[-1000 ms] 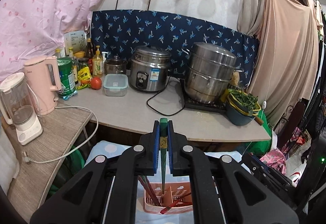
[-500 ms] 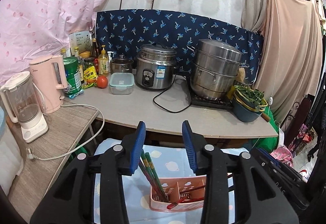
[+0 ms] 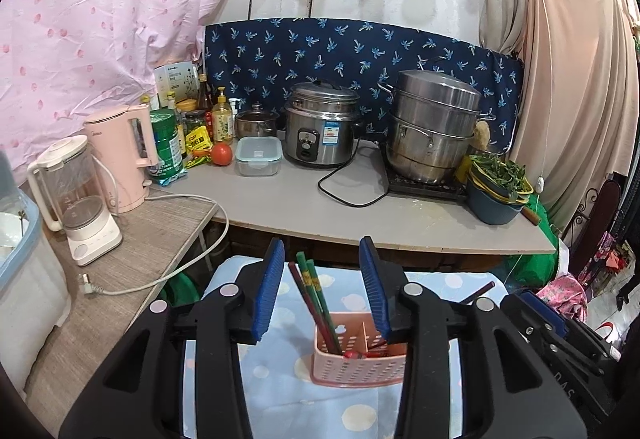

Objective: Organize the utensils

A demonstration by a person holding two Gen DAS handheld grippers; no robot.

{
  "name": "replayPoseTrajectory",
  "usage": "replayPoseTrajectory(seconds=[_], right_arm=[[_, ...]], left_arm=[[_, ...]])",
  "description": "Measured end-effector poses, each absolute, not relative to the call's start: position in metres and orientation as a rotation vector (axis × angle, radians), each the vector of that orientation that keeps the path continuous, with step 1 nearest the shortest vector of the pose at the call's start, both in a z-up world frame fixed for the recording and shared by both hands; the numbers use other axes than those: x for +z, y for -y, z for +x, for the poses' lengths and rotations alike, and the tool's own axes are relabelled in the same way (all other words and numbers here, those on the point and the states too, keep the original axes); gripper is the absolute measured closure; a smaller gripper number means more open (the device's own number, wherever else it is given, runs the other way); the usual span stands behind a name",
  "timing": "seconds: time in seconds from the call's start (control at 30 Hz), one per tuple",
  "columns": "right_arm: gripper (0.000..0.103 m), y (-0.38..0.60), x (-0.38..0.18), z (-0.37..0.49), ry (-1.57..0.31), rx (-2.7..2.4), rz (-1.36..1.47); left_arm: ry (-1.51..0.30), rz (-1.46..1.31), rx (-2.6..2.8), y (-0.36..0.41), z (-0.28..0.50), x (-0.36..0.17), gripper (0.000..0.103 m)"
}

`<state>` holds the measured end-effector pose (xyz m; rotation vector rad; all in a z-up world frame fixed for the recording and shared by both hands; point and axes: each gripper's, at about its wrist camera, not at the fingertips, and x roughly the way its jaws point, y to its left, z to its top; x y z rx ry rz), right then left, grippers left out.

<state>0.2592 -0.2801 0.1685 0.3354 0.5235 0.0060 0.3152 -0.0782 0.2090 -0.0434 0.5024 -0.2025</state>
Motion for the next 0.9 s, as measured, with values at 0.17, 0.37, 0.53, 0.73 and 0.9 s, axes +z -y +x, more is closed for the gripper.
replayPoseTrajectory(seconds=[0.17,0.37,0.53,0.73,0.9], right_arm=[[0.073,0.277,0.166,0.237,-0.535,0.007,0.329],[0.068,0.266,0.160,0.211,-0.553,-0.018,0.277],[0.066,0.262,0.156,0.192,-0.572,-0.052,0.240],[0.063,0.256,0.148,0.175,-0.590,-0.092,0.184],[0.063,0.254,0.138,0.164,-0.608,-0.103,0.162]], left_arm=[[-0.505,-0.021,-0.186,0.074,0.295,0.205,0.058],[-0.521,0.025,-0.172,0.075,0.272,0.192,0.057],[-0.546,0.044,-0.167,0.075,0.256,0.179,0.057],[-0.587,0.054,-0.164,0.074,0.243,0.162,0.055],[-0.600,0.061,-0.163,0.074,0.234,0.153,0.048]])
